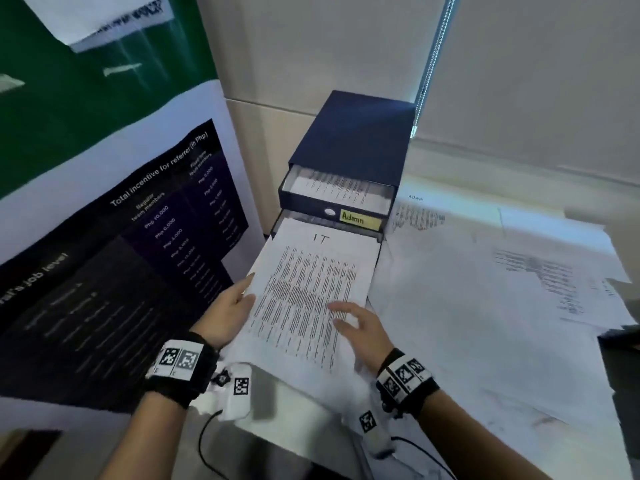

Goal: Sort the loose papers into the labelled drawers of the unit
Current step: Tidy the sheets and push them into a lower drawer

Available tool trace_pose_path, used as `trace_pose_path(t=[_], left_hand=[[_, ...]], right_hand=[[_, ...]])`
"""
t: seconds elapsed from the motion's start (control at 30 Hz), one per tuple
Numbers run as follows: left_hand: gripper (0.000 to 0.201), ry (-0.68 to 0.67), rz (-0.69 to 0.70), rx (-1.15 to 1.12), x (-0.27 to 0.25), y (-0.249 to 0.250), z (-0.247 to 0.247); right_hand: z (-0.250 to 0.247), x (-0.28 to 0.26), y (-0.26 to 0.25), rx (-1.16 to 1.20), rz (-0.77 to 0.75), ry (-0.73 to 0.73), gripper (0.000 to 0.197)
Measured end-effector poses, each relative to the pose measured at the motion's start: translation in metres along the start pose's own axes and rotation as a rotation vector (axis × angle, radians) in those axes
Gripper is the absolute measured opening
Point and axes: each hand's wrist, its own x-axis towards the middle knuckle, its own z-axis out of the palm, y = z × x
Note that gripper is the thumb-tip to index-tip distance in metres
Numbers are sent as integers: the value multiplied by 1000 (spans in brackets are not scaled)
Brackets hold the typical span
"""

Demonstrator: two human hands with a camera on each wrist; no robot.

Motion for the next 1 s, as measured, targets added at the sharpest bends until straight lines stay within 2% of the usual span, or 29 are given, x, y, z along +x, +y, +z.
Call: trace_pose_path(t=[0.07, 0.2, 0.3, 0.37, 0.53, 0.7, 0.73, 0.8, 0.83, 0.9, 1.0], left_hand=[[47, 7, -34, -66, -13, 0, -12], [43, -8, -151, -119, -24, -20, -33], [43, -1, -244, -74, -20, -36, -45], [42, -22, -277, -32, -18, -41, -49], [40, -89, -303, 36, -14, -34, -50], [37, -50, -299, 35, -12, -39, -49], [44, -45, -285, 17, -11, -44, -49], [78, -54, -310, -32, -6, -55, -47], [79, -61, -336, -17, -4, -58, -45], [54, -77, -372, 68, 0, -64, -37], [46, 52, -369, 156, 22, -85, -23]], right_hand=[[19, -9, 7, 79, 93, -56, 22], [51, -26, 22, 188, 241, -188, 22], [66, -34, 28, 219, 334, -198, 23], [68, -36, 29, 252, 377, -200, 24], [64, -42, 32, 294, 458, -330, 24], [59, -33, 40, 358, 422, -143, 29], [57, -30, 42, 334, 411, -102, 29], [52, -23, 44, 298, 405, -26, 29], [48, -18, 42, 282, 411, 0, 30], [39, -2, 38, 219, 450, 59, 30], [30, 15, 37, 349, 525, 89, 29]])
